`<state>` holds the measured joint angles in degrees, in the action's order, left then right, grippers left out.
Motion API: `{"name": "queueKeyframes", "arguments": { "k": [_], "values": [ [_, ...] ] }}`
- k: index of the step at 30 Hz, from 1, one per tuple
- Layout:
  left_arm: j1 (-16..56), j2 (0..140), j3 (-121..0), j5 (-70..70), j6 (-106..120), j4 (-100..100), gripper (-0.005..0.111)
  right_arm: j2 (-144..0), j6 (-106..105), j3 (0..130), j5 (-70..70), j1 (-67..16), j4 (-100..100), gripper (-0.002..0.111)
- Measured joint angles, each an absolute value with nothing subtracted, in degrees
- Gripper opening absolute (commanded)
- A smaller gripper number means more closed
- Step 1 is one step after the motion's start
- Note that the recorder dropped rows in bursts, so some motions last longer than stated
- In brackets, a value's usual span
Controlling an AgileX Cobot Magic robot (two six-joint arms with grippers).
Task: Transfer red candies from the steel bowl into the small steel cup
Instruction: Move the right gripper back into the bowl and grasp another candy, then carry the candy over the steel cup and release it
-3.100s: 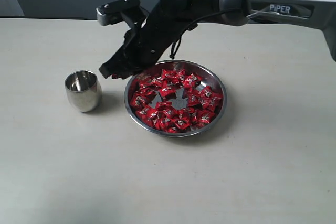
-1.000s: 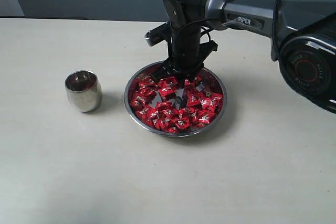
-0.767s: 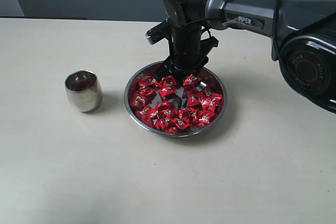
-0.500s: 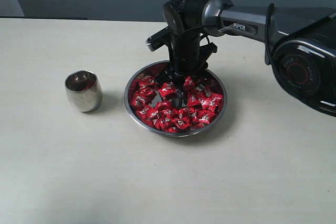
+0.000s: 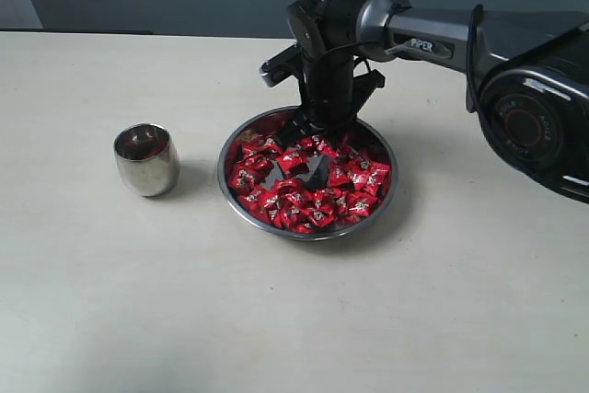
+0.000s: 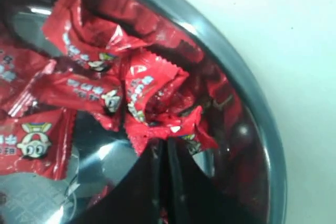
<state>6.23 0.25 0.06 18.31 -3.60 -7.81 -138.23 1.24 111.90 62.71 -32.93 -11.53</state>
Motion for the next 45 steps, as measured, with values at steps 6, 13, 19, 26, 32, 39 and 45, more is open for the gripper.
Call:
{"name": "queueKeyframes", "arguments": {
  "k": [6,13,19,26,32,39,45],
  "values": [
    [6.23,0.25,0.06,18.31,-3.60,-7.81,0.000,-136.97,1.24,111.90,64.23,-32.93,-9.33,-0.001],
    [6.23,0.25,0.06,18.31,-3.60,-7.81,0.000,-132.02,-0.50,111.90,63.95,-32.93,-1.65,-0.001],
    [6.23,0.25,0.06,18.31,-3.60,-7.81,0.000,-129.91,-7.38,111.90,63.71,-32.93,10.27,-0.001],
    [6.23,0.25,0.06,18.31,-3.60,-7.81,0.000,-128.72,-21.63,111.90,57.60,-34.64,32.34,-0.001],
    [6.23,0.25,0.06,18.31,-3.60,-7.81,0.000,-128.73,-28.08,111.90,46.77,-39.73,41.32,-0.001],
    [6.23,0.25,0.06,18.31,-3.60,-7.81,0.000,-131.80,-29.75,111.90,39.32,-43.38,41.92,-0.001],
    [6.23,0.25,0.06,18.31,-3.60,-7.81,0.000,-134.31,-29.97,111.90,36.34,-43.52,41.48,-0.001]
  ]
}}
